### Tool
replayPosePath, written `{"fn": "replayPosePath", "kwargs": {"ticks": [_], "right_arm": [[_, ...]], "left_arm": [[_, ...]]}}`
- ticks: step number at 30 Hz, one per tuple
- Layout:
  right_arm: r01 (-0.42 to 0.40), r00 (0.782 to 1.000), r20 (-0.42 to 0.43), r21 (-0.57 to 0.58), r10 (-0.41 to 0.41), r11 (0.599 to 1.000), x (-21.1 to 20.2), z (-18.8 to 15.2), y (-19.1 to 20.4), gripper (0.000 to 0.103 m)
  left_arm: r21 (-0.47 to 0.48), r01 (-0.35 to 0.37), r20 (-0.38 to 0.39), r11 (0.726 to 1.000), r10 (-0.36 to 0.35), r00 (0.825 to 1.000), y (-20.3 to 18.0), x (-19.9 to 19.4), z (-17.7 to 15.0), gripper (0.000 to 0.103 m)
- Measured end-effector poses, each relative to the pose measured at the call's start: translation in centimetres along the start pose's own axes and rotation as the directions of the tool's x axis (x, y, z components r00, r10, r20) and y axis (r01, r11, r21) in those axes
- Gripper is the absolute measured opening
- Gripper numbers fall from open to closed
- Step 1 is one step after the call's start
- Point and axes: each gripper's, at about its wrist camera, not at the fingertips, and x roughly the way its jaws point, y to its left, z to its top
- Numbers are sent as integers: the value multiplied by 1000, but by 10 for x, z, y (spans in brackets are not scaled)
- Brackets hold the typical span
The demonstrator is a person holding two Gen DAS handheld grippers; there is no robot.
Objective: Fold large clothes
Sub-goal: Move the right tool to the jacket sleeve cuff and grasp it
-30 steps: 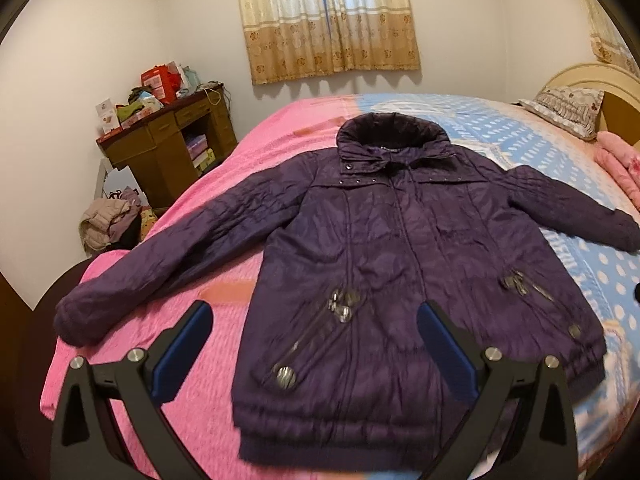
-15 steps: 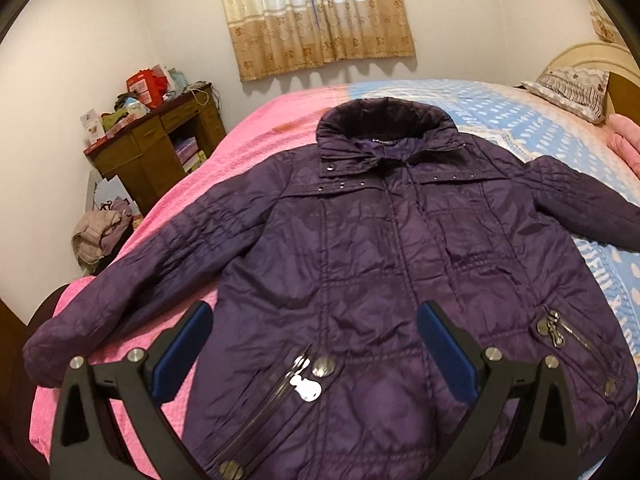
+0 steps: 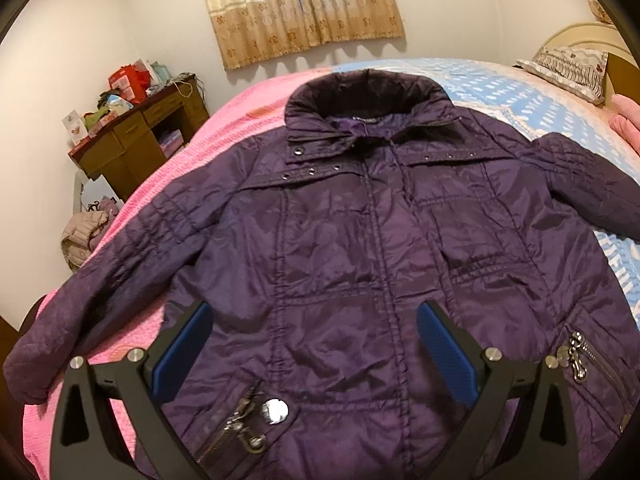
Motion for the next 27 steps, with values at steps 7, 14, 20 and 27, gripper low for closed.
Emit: {"fn": "replayPosePath", "kwargs": {"ticks": [7, 14, 20, 27], "right_arm": [[-59, 997, -40, 127, 65, 990, 26, 10, -30, 102], [-179, 979, -54, 238, 197, 955, 46, 27, -38, 67], [-207, 972, -54, 256, 228, 944, 57, 33, -37, 36], [-201, 980, 22, 161, 200, 966, 31, 42, -20, 28]], "left_arm": [[22, 9, -48, 1000, -8, 999, -14, 20, -3, 103], [7, 19, -63, 1000, -18, 998, -15, 25, -5, 103], [5, 18, -62, 1000, -18, 998, -15, 27, -5, 103], [7, 17, -69, 1000, -17, 997, -17, 30, -5, 103]]}}
